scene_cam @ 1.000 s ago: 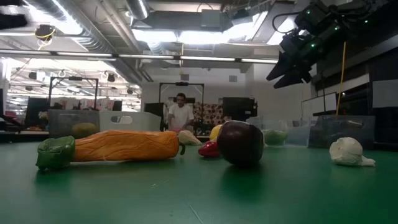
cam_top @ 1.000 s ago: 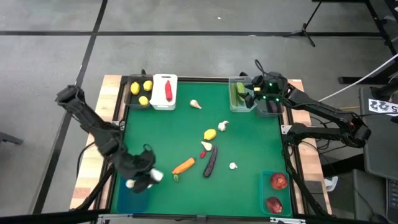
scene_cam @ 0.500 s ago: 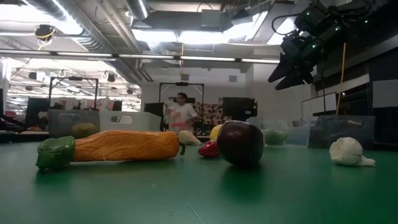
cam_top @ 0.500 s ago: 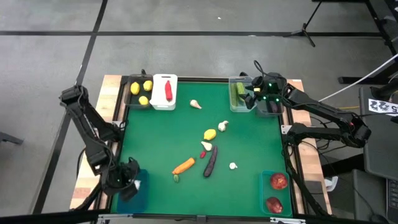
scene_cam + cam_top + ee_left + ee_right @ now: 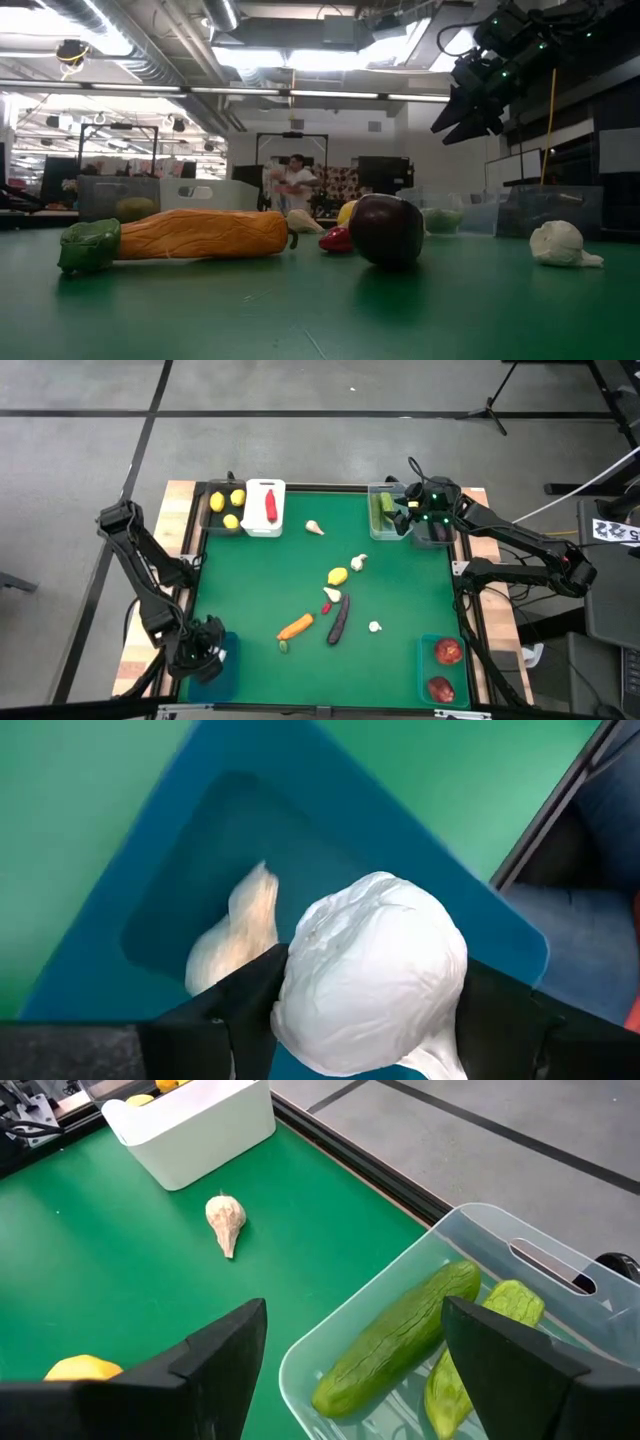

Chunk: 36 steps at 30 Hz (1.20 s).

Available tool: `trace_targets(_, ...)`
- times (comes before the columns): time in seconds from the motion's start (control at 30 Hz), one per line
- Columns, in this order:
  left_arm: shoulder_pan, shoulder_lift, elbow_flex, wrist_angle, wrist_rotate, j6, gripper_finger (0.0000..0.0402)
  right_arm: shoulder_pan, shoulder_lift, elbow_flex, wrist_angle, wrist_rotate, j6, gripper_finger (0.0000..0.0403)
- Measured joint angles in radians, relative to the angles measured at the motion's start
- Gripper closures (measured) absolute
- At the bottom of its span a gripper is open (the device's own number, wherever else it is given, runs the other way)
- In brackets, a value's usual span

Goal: Sort produce into baskets
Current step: Put the garlic into the blue bin

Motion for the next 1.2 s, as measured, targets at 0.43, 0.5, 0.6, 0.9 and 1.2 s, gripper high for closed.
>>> trace_targets(0.43, 0.032, 0.004, 0.0, 0.0, 0.048, 0.048, 0.0164, 0.0, 0.0, 0.0, -0.009, 0.0, -0.022, 0.0102)
trace_targets(0.5, 0.042, 0.004, 0.0, 0.001, 0.089, 0.08, 0.0164, 0.0, 0.0, 0.0, -0.01, 0.0, -0.024, 0.0102)
trace_targets(0.6, 0.055, 0.004, 0.0, 0.005, 0.12, 0.125, 0.0164, 0.0, 0.0, 0.0, -0.016, 0.0, -0.024, 0.0102)
trace_targets(0.9, 0.067, 0.004, 0.0, 0.097, 0.173, 0.162, 0.0164, 0.0, 0.0, 0.0, -0.015, -0.063, -0.027, 0.0102)
trace_targets(1.2, 0.068, 0.004, -0.001, 0.07, 0.166, 0.146, 0.0164, 0.0, 0.0, 0.0, -0.015, -0.072, -0.027, 0.0102)
